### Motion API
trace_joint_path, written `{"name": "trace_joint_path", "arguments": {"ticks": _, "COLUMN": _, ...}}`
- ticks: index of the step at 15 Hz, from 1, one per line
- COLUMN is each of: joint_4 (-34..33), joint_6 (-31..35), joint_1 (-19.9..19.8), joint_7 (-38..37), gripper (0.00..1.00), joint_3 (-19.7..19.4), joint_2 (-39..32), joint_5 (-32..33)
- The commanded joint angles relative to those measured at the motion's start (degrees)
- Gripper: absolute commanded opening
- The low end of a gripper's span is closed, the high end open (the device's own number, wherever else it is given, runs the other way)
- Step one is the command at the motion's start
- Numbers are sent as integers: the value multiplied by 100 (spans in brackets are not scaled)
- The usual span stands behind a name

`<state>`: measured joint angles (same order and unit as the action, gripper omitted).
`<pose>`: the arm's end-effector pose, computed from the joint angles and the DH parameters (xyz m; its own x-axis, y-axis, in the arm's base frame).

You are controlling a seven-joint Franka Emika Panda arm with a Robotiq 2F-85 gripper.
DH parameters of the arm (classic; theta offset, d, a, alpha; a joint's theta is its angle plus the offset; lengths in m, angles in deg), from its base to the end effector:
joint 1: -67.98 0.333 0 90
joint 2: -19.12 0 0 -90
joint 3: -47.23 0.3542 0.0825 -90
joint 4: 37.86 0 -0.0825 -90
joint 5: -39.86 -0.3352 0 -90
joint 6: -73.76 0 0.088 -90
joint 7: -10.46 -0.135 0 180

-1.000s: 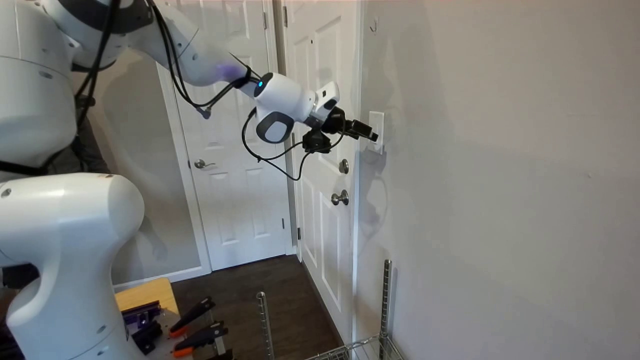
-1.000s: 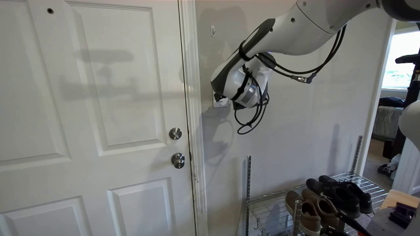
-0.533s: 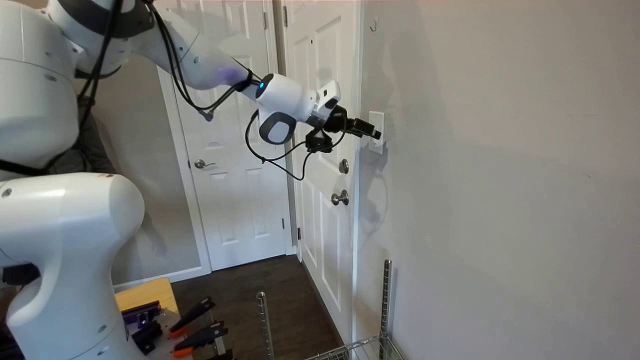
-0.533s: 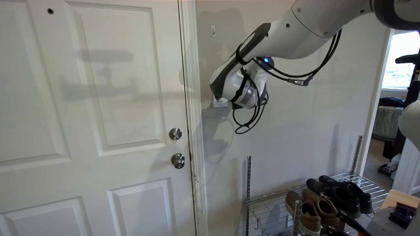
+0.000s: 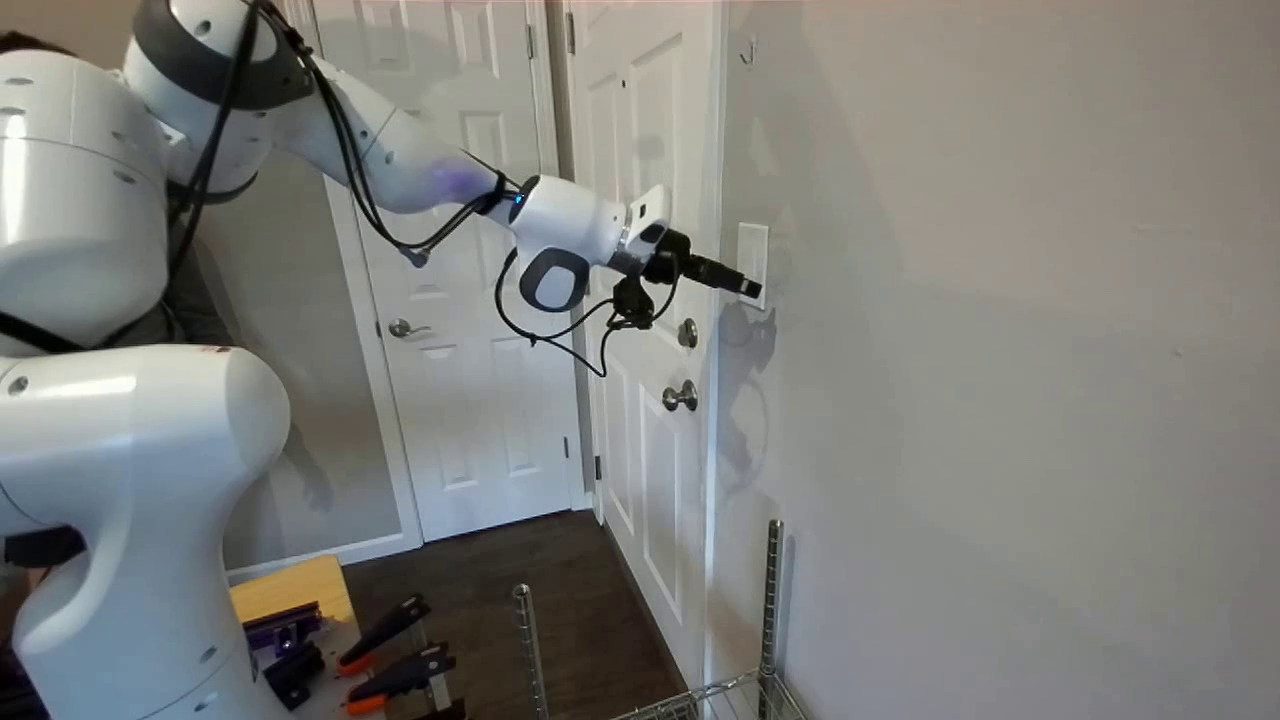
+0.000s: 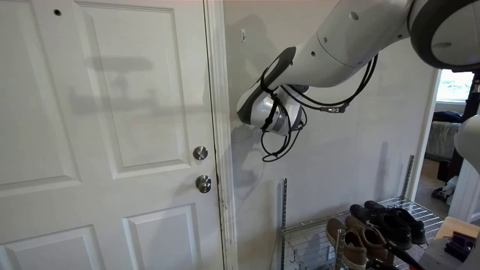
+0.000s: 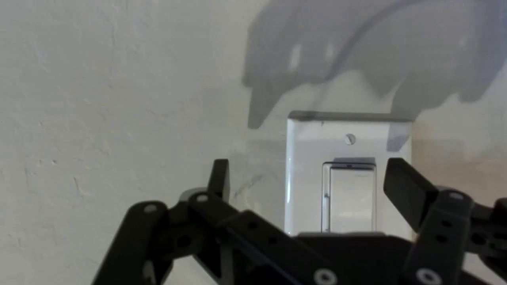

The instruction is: Turn off the light

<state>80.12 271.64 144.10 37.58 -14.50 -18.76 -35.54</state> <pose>0.5651 0.1326 0.4442 0.3727 -0.1247 0.9195 -0.3494 -0.9369 0.0146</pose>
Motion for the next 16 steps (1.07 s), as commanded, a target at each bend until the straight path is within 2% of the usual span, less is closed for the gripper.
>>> {"name": "trace_joint_path", "arguments": {"ticks": 1, "joint_4": 43, "joint_6": 0, "joint_1": 306, "joint_7": -261, "gripper": 100, "joint_3": -330, "joint_2": -444, "joint_5": -293}}
{"name": "trace_joint_path", "arguments": {"ticks": 7, "joint_4": 3, "joint_6": 2, "joint_1": 337, "joint_7": -262, "gripper": 100, "joint_3": -340, "joint_2": -705, "joint_5": -369}}
{"name": "trace_joint_path", "arguments": {"ticks": 12, "joint_4": -48, "joint_6": 5, "joint_1": 364, "joint_7": -211, "gripper": 100, "joint_3": -525, "joint_2": -817, "joint_5": -336}}
{"name": "trace_joint_path", "arguments": {"ticks": 16, "joint_4": -70, "joint_6": 6, "joint_1": 244, "joint_7": -131, "gripper": 100, "joint_3": -495, "joint_2": -768, "joint_5": -282}}
